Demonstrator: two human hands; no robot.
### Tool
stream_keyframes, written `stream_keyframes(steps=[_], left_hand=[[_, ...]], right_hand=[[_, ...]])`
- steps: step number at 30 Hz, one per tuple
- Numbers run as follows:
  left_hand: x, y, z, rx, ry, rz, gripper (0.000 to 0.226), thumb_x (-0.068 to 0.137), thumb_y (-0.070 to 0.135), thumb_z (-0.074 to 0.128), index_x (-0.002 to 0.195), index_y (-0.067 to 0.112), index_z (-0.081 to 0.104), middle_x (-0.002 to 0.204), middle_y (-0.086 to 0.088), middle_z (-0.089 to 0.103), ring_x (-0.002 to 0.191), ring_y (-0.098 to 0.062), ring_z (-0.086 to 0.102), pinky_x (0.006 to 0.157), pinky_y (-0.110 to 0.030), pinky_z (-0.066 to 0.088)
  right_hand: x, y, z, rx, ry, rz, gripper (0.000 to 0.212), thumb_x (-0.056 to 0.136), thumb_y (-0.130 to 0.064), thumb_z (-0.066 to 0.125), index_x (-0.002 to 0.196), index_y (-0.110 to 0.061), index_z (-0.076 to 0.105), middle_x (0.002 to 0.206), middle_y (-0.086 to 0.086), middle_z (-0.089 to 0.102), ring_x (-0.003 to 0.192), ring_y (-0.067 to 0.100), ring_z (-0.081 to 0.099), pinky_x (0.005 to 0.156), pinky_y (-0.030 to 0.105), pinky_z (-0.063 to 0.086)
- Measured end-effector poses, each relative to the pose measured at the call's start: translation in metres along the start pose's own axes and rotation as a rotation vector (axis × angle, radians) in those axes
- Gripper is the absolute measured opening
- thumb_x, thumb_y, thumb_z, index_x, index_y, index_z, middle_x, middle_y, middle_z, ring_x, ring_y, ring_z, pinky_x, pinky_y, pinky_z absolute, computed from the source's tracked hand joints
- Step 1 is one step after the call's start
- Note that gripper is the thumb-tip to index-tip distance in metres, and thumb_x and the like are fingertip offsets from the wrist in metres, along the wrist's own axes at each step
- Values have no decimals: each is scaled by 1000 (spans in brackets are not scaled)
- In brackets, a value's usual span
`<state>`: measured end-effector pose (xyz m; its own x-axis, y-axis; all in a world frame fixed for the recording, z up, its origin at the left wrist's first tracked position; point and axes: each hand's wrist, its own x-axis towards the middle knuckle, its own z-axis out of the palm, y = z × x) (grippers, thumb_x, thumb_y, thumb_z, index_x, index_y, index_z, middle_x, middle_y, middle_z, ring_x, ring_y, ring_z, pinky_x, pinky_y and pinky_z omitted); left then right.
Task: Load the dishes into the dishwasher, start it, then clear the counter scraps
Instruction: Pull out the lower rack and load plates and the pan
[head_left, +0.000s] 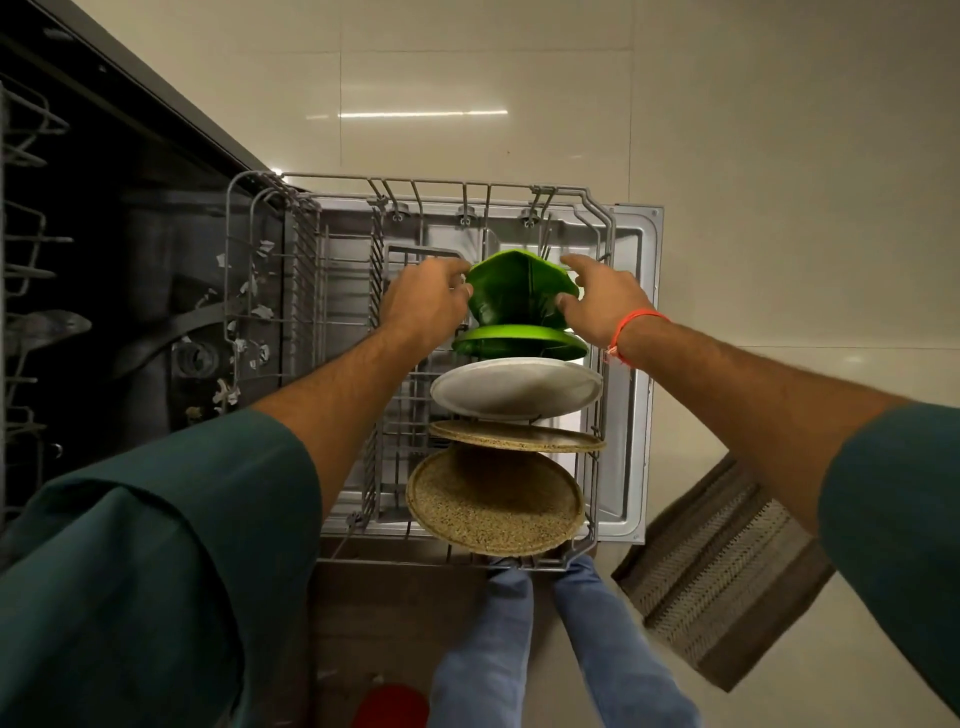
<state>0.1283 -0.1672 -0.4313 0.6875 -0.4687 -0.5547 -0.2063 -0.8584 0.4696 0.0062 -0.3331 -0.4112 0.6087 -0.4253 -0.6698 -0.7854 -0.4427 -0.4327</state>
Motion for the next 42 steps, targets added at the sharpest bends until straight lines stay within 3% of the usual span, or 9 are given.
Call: stream_keyframes(steps=[6, 10, 15, 20, 23, 28, 34, 38, 42], left_hand=[[-22, 6, -15, -114, 13, -15, 48, 97, 25, 64, 144, 28, 54, 138, -1, 64, 121, -18, 62, 103, -44, 52], [-53, 16, -27, -177, 67, -8, 57, 100, 25, 61, 154, 28, 39, 147, -1, 54, 106, -7, 56, 94, -26, 45], [-102, 30, -43, -280, 118, -19, 63, 102, 31, 57, 158, 30, 29, 160, -1, 38, 139, -16, 42, 114, -44, 37], [-157, 42, -63, -426, 172, -53, 64, 102, 33, 56, 159, 34, 25, 162, 3, 34, 147, -17, 34, 118, -40, 32], [-197, 50, -78, -502, 238, -87, 64, 101, 35, 56, 158, 35, 26, 163, 7, 32, 147, -12, 32, 121, -43, 31], [-283, 75, -116, -580, 352, -117, 64, 103, 34, 53, 160, 28, 25, 164, 5, 30, 147, -10, 29, 119, -31, 24], [-398, 113, -162, -693, 521, -93, 63, 104, 33, 52, 160, 25, 25, 164, 7, 30, 147, -5, 29, 123, -34, 25], [-478, 125, -190, -737, 690, -111, 61, 105, 37, 50, 160, 33, 24, 163, 7, 31, 142, 1, 31, 113, -22, 26], [-553, 110, -208, -739, 884, -151, 61, 105, 40, 49, 160, 34, 23, 165, 12, 25, 150, -4, 24, 117, -21, 21]], right_hand=[[-17, -14, -9, 40, 32, -40, 70, 100, -23, 60, 159, -27, 23, 139, 16, 57, 122, 34, 56, 103, 42, 47], [-35, -24, -13, 61, 140, -122, 74, 99, -28, 61, 160, -26, 19, 158, 9, 39, 142, 32, 40, 115, 45, 37], [-76, -38, -12, 36, 181, -220, 77, 97, -36, 60, 160, -29, 16, 166, 5, 23, 152, 28, 23, 121, 49, 28], [-125, -56, -20, 22, 161, -316, 76, 97, -39, 59, 159, -31, 17, 166, 6, 23, 152, 28, 22, 122, 49, 26], [-158, -69, -29, -1, 126, -373, 75, 98, -42, 58, 160, -31, 16, 166, 8, 21, 152, 28, 20, 123, 48, 24], [-222, -105, -57, 16, 84, -486, 73, 98, -45, 56, 159, -29, 19, 165, 8, 25, 152, 27, 24, 122, 50, 26], [-325, -152, -84, 17, 26, -685, 69, 100, -48, 51, 160, -29, 20, 166, 5, 23, 154, 23, 19, 124, 48, 23], [-399, -185, -86, -8, -58, -850, 70, 100, -56, 45, 160, -32, 18, 167, 3, 21, 154, 21, 18, 123, 49, 23], [-461, -217, -79, -14, -142, -995, 69, 101, -53, 48, 160, -29, 20, 166, 1, 22, 154, 17, 18, 124, 46, 23]])
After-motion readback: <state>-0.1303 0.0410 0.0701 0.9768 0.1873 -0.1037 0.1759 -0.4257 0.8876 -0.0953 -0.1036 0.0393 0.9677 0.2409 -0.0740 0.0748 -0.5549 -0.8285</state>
